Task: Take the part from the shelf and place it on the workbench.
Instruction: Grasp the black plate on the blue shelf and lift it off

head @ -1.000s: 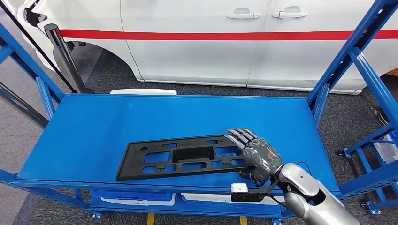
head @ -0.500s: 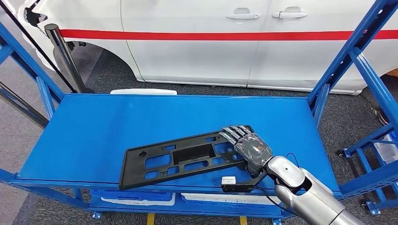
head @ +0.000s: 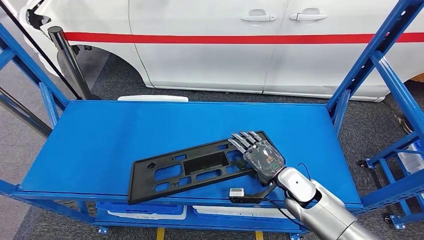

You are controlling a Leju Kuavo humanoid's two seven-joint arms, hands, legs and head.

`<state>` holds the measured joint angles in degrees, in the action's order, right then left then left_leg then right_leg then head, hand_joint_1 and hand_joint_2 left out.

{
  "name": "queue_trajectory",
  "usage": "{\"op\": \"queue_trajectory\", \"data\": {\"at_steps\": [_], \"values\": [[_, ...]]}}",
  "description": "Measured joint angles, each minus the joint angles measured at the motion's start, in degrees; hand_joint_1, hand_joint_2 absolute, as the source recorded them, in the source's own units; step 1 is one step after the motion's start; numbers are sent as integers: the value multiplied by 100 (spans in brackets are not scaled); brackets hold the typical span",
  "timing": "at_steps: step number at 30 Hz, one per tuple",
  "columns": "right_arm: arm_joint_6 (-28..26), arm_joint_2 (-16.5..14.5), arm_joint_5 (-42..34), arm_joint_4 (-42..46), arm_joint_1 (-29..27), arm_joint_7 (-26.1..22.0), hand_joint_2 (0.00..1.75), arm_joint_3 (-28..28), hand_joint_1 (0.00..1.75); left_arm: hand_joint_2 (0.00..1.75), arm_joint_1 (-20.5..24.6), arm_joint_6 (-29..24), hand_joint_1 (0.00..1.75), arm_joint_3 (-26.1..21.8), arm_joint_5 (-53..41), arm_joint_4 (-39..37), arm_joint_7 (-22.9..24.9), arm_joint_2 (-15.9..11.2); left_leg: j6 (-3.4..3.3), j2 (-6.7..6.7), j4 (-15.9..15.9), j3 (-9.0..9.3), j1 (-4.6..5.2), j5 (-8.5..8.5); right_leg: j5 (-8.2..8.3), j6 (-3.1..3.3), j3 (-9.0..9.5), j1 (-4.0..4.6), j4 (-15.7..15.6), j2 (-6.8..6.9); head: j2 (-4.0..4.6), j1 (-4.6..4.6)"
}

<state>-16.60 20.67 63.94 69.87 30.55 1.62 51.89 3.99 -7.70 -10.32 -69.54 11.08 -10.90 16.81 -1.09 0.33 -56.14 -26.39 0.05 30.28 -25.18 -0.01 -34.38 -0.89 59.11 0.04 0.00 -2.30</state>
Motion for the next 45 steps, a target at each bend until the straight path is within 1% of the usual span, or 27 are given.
{"op": "queue_trajectory", "data": {"at_steps": [2,3,4,14,19,25,28,30,33,35,38,42,44,45], "values": [[-78,-22,88,-27,-43,14,175,-11,138,0,1,1,0,0,-10,0,5,0,0,0,0,0,0,0,0,0,1,0,0,0,0,0],[-98,-31,129,-39,-68,16,175,-20,158,0,1,0,0,0,-13,0,5,0,0,0,0,0,0,0,0,0,1,0,0,0,0,0],[-110,-37,171,-49,-94,21,175,-30,165,0,1,-1,0,0,-16,0,4,0,0,0,0,0,0,0,0,0,1,0,0,0,0,0],[-179,-63,345,-67,-319,111,175,-181,175,0,3,-10,0,0,-30,0,-3,0,0,0,0,-1,0,1,-1,0,0,0,-2,1,0,0],[-252,-74,361,-62,-354,133,175,-268,175,0,3,-13,0,0,-31,0,-4,0,0,1,0,-1,1,0,-1,-1,2,0,-3,1,0,0],[-636,-82,531,124,-619,187,175,-512,175,0,2,-21,0,-1,-26,0,-11,0,0,2,0,-4,1,1,-3,-3,3,0,-5,4,0,0],[-1076,-133,708,393,-977,215,175,-783,175,0,1,-42,0,-3,-12,0,-9,0,0,4,0,-7,0,3,-6,-7,3,0,-6,9,0,0],[-1452,-227,858,632,-1294,205,175,-1036,175,0,0,-66,0,-9,2,0,-5,0,1,6,1,-8,0,8,-9,-7,2,2,-6,10,0,0],[-1994,-473,1100,1052,-1808,124,175,-1372,175,0,-3,-102,0,-36,38,0,8,0,2,6,1,-7,0,15,-17,-8,1,9,-6,9,0,0],[-2202,-663,1245,1346,-2121,38,175,-1521,175,0,-6,-120,0,-56,53,0,17,1,2,6,2,-7,0,19,-22,-7,1,13,-6,9,0,0],[-2262,-873,1356,1662,-2431,-33,175,-1655,175,0,-8,-134,0,-85,55,0,23,3,3,5,3,-6,0,20,-24,-7,2,14,-6,7,0,0],[-2263,-1010,1361,1881,-2616,-80,175,-1801,175,0,-11,-144,0,-131,57,0,25,4,3,3,3,-5,0,20,-23,-8,3,12,-6,6,0,0],[-2263,-1099,1328,1979,-2707,-297,175,-1903,175,0,-12,-155,0,-143,62,0,26,4,3,3,1,-4,0,20,-23,-9,4,11,-6,6,0,0],[-2263,-1186,1315,2056,-2785,-505,175,-1982,175,0,-13,-165,0,-149,70,0,26,4,3,3,1,-3,0,20,-23,-8,4,11,-6,6,0,0]]}}
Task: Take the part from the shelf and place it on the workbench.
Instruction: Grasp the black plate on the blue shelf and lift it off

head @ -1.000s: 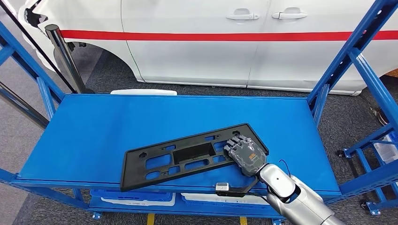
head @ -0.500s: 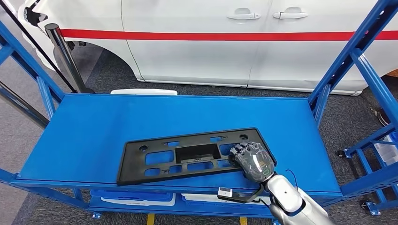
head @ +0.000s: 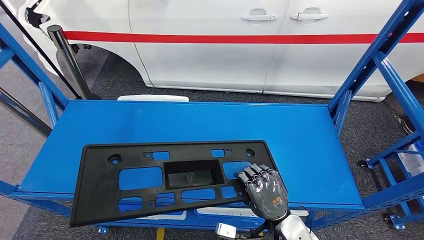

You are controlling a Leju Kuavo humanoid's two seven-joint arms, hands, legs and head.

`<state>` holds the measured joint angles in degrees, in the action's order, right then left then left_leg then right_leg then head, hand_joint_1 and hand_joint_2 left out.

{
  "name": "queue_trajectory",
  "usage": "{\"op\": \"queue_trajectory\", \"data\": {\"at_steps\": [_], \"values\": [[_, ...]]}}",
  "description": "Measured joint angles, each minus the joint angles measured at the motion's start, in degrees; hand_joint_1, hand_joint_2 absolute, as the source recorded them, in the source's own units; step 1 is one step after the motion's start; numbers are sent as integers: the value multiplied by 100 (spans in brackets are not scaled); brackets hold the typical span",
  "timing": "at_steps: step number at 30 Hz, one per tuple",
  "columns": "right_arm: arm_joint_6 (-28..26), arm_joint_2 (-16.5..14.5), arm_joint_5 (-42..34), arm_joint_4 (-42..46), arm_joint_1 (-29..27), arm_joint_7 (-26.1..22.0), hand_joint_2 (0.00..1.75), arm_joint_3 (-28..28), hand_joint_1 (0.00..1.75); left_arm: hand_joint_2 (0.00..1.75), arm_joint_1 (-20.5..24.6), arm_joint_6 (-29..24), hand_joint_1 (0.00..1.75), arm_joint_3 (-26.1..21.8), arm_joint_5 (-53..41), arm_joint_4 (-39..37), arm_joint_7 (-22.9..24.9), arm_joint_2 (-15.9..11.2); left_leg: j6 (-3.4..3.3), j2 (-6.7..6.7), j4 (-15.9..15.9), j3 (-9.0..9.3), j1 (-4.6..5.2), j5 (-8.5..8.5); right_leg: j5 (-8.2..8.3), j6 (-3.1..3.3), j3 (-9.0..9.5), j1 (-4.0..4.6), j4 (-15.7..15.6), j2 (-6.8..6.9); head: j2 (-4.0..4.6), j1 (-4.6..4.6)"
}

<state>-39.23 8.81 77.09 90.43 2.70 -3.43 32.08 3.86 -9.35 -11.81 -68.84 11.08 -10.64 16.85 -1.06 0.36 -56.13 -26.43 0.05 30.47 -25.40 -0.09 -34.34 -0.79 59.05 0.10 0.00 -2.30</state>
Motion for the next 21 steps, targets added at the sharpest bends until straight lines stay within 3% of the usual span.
{"op": "queue_trajectory", "data": {"at_steps": [3,5,12,18,21], "values": [[-2,-428,62,413,-345,-830,175,-295,175,0,-7,-28,0,-42,44,0,9,1,1,1,0,0,0,3,-3,2,-1,3,0,0,0,0],[-5,-694,181,701,-555,-1141,175,-396,175,0,-12,-36,0,-87,78,0,13,2,4,1,1,1,-1,6,-8,4,-1,7,0,0,0,0],[-7,-1207,607,1413,-983,-1273,175,-484,175,0,-34,-39,0,-255,192,-1,14,5,6,-1,3,1,-1,8,-11,3,1,6,0,-2,0,0],[-5,-1339,823,1661,-1105,-1201,175,-475,175,0,-45,-30,0,-352,234,-2,65,7,6,-1,1,5,-1,8,-10,1,5,3,0,-2,0,-1],[-5,-1353,822,1682,-1113,-1110,175,-447,175,131,-49,52,0,-414,306,-2,9,9,6,-1,1,5,0,8,-10,1,5,3,0,-2,0,-1]]}}
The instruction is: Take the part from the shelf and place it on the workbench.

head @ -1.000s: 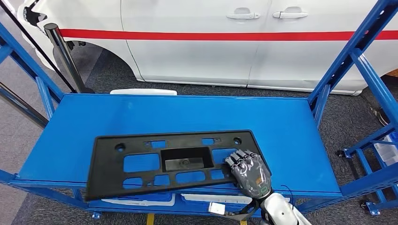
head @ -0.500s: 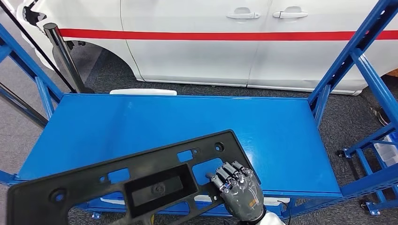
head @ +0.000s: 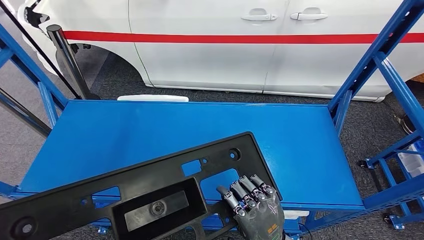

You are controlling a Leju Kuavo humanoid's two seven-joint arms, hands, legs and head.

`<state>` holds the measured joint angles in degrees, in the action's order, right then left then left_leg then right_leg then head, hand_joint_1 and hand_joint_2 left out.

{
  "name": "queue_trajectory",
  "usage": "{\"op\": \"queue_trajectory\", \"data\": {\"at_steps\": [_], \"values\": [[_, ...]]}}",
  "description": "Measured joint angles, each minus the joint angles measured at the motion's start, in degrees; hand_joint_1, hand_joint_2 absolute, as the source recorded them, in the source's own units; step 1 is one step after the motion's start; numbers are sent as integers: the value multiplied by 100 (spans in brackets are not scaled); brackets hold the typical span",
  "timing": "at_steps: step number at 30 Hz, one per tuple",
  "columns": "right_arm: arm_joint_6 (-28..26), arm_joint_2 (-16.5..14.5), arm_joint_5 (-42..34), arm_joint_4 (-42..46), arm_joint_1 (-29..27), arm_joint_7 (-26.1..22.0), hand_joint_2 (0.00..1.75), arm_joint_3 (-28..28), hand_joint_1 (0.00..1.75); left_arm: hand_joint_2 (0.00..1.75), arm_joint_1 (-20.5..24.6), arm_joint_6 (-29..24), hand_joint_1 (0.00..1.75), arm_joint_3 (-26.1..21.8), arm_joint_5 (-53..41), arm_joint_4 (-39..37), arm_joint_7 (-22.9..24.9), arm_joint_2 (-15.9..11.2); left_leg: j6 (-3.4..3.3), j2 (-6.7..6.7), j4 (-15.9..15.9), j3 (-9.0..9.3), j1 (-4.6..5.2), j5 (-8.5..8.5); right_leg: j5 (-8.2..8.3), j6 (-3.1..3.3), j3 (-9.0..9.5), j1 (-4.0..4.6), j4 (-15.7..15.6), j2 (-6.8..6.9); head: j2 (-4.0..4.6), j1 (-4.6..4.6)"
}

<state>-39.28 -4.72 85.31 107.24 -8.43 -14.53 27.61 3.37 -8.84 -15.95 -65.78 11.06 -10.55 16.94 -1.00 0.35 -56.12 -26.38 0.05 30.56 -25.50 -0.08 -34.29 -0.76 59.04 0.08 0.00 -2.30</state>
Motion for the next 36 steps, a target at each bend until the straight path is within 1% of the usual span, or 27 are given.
{"op": "queue_trajectory", "data": {"at_steps": [1,4,8,11,16,21,30,36], "values": [[0,0,-13,1,0,42,175,15,175,175,-2,40,0,-22,32,0,-52,2,0,0,0,0,0,0,0,0,0,0,0,0,0,1],[0,0,-85,-13,3,105,175,59,175,175,-4,120,0,-56,70,0,-191,8,-1,0,0,0,0,2,0,0,0,1,0,0,0,1],[0,0,-214,-74,2,65,175,76,175,175,-6,126,0,-78,63,0,-209,10,-1,0,0,0,0,2,0,0,0,1,0,0,0,1],[0,-1,-280,-113,-16,-5,175,74,175,175,-9,41,0,-118,55,0,-132,10,-1,0,0,1,0,2,0,0,0,2,0,0,0,1],[0,-13,-345,-126,-63,-76,175,44,175,175,-13,-179,0,-148,-25,0,127,10,-1,0,0,1,0,2,0,0,0,2,0,-1,0,1],[0,-31,-445,-126,-103,-172,175,1,175,175,-14,-294,0,-153,-37,0,154,10,-1,0,0,1,0,2,0,0,0,2,0,-1,0,-1],[0,-254,-807,-190,-230,-748,175,-257,175,175,-14,-456,0,-156,-122,0,227,8,-3,0,-12,0,9,6,3,-4,1,-6,-4,0,0,0],[0,-382,-902,-220,-308,-998,175,-451,175,175,-13,-463,0,-156,-139,0,244,7,-27,0,-56,-16,19,21,17,-28,3,-17,-5,0,0,1]]}}
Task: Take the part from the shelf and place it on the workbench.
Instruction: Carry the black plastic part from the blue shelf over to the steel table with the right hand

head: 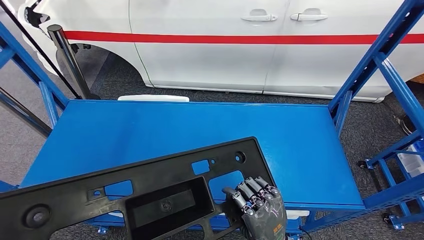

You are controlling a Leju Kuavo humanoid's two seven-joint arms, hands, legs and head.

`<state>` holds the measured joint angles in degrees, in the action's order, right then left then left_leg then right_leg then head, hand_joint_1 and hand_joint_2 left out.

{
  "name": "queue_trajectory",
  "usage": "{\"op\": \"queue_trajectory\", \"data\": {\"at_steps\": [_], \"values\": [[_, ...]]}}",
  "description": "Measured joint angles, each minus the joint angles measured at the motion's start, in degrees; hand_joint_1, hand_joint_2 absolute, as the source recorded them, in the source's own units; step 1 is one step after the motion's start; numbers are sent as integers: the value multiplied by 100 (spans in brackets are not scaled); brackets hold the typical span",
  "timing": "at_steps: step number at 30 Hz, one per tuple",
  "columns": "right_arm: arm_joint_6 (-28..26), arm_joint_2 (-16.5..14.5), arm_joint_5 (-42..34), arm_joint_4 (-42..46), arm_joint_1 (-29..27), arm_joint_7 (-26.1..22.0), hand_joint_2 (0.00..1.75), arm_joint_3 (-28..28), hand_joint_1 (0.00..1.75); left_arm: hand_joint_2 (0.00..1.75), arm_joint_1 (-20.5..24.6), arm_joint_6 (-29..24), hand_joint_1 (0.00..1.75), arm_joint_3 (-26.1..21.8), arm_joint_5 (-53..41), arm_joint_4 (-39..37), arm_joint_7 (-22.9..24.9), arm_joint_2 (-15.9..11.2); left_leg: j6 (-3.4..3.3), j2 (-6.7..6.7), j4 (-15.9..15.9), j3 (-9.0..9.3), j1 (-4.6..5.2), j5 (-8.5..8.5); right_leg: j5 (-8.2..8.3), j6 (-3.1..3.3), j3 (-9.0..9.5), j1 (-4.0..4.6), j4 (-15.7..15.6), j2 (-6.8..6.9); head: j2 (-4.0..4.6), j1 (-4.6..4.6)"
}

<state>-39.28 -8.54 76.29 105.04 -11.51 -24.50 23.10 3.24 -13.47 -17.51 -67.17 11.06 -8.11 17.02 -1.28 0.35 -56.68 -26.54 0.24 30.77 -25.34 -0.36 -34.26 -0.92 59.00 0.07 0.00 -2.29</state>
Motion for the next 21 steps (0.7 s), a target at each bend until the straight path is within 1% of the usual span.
{"op": "queue_trajectory", "data": {"at_steps": [3,4,5,6,7,8,10,11,12,13,14,15,16,17,18,19,21], "values": [[0,-48,-21,-9,-34,-60,175,-77,175,175,0,-7,0,0,0,0,13,-1,-32,0,-31,-18,10,2,21,-39,2,-11,-10,0,0,0],[0,-62,-25,-10,-43,-69,175,-97,175,175,0,-8,0,0,0,0,16,-1,-54,0,-21,-21,13,-14,37,-64,9,-14,-25,-1,0,1],[0,-74,-30,-12,-50,-78,175,-117,175,175,1,-8,0,0,-1,0,18,0,-80,-6,18,-4,-6,-54,39,-91,12,-15,-30,-1,0,0],[-1,-84,-41,-13,-55,-86,175,-136,175,175,1,-8,0,0,-2,0,20,1,-113,-13,67,14,-24,-102,1,-114,-6,-10,10,-2,0,-2],[-3,-90,-55,-14,-60,-99,175,-153,175,175,1,-7,0,0,-3,0,22,2,-141,-23,117,28,-44,-146,-96,-129,-68,-3,145,-4,0,-3],[-4,-94,-71,-17,-65,-112,175,-168,175,175,0,-6,0,0,-4,0,27,3,-160,-33,151,39,-64,-179,-249,-138,-186,0,397,-6,0,-6],[-5,-94,-93,-36,-86,-134,175,-193,175,175,-1,-4,0,0,-4,0,38,3,-175,-43,149,20,-60,-189,-581,-154,-535,-1,1134,-9,0,-7],[-5,-94,-98,-50,-99,-142,175,-204,175,175,-1,-4,0,0,-4,0,43,3,-172,-44,140,17,-60,-184,-649,-164,-672,-8,1413,-8,0,-7],[-4,-94,-100,-61,-111,-148,175,-214,175,175,-1,-4,0,0,-4,0,44,3,-162,-42,128,20,-62,-174,-609,-171,-723,-17,1502,-7,0,-7],[-4,-95,-101,-69,-119,-152,175,-221,175,175,-1,-4,0,0,-4,0,45,3,-145,-35,112,29,-67,-156,-458,-176,-662,-30,1359,-6,0,-7],[-4,-95,-102,-73,-123,-155,175,-225,175,175,0,-4,0,0,-4,0,46,3,-122,-27,89,42,-75,-128,-238,-178,-502,-44,1014,-4,0,-7],[-4,-96,-102,-77,-122,-157,175,-227,175,175,0,-4,0,0,-4,0,47,3,-90,-20,61,40,-78,-92,-86,-173,-317,-49,642,-5,0,-8],[-5,-101,-104,-80,-124,-157,175,-229,175,175,1,-3,0,0,-4,0,47,3,-52,-15,16,27,-74,-51,12,-151,-175,-42,334,-8,-1,-8],[-7,-107,-105,-84,-127,-158,175,-232,175,175,2,-3,0,0,-4,0,49,3,-15,-14,-19,8,-68,-19,38,-119,-97,-32,152,-12,-1,-10],[-8,-114,-107,-87,-131,-159,175,-235,175,175,2,-4,0,0,-5,0,51,3,21,-14,-38,-13,-62,1,-2,-78,-84,-13,109,-18,-1,-10],[-9,-121,-108,-89,-136,-159,175,-238,175,175,3,-4,0,0,-5,0,53,3,55,-15,-48,-18,-62,10,-4,-31,-98,2,102,-23,-1,-10],[-9,-130,-109,-91,-137,-161,175,-242,175,175,4,-6,0,0,-7,0,54,3,115,-17,-84,-20,-78,67,-5,53,-99,2,84,-20,0,-10]]}}
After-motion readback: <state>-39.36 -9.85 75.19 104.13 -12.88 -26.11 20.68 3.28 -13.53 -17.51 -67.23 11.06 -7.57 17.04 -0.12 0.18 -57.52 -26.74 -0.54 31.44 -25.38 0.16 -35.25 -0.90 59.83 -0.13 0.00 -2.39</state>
